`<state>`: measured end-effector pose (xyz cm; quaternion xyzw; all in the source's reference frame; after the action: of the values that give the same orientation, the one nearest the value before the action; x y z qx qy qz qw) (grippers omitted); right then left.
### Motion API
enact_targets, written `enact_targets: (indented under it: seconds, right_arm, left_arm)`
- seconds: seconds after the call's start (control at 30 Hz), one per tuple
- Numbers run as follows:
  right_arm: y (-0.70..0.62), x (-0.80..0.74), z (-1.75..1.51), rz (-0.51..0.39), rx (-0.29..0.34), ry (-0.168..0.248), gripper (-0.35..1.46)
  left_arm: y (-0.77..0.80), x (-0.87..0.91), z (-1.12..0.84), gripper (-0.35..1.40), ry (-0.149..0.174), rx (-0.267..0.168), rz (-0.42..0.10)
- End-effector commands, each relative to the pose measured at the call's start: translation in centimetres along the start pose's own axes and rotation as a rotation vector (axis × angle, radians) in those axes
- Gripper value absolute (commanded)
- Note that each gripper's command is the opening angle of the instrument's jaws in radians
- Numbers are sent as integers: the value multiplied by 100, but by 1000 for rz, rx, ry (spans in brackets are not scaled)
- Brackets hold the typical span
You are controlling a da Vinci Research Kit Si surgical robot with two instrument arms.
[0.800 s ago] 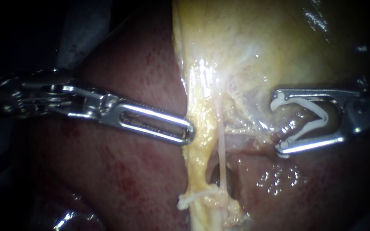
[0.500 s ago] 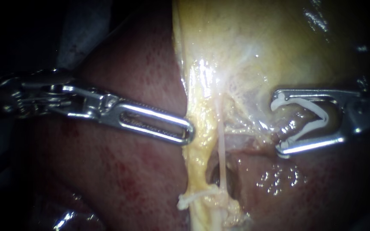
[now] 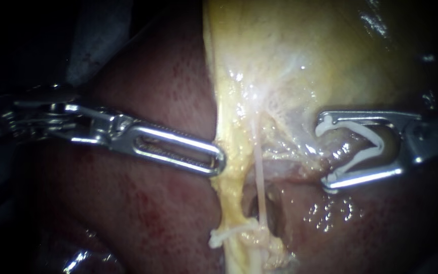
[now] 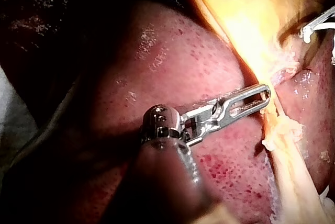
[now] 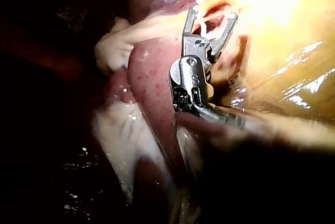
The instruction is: Clipping second clip left tube
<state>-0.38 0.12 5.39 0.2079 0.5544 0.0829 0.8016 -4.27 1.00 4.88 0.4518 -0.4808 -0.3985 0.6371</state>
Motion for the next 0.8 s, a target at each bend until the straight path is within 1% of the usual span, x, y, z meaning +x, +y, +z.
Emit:
enact_targets:
  seconds: [0.03,0.17,0.3,0.43,0.53,0.7,0.8]
  right_arm:
    - [-1,-1,2,0,3,-1,60]
    - [-4,-3,11,-3,12,1,60]
    - [-8,-6,20,-13,22,6,60]
    - [-12,-10,31,-7,31,5,60]
    - [-17,-14,44,-2,46,1,60]
    - [-26,-27,73,17,72,-3,60]
    - [-32,-39,93,29,90,-15,59]
  left_arm:
    - [-2,1,-3,-35,2,2,2]
    - [-10,1,-11,-35,3,9,-1]
    - [-19,-2,-17,-35,-5,17,-4]
    - [-26,-2,-18,-35,-8,19,-5]
    - [-28,-2,-17,-35,-9,18,-6]
    - [-27,-2,-17,-35,-9,18,-6]
    - [-27,-2,-17,-35,-9,18,-6]
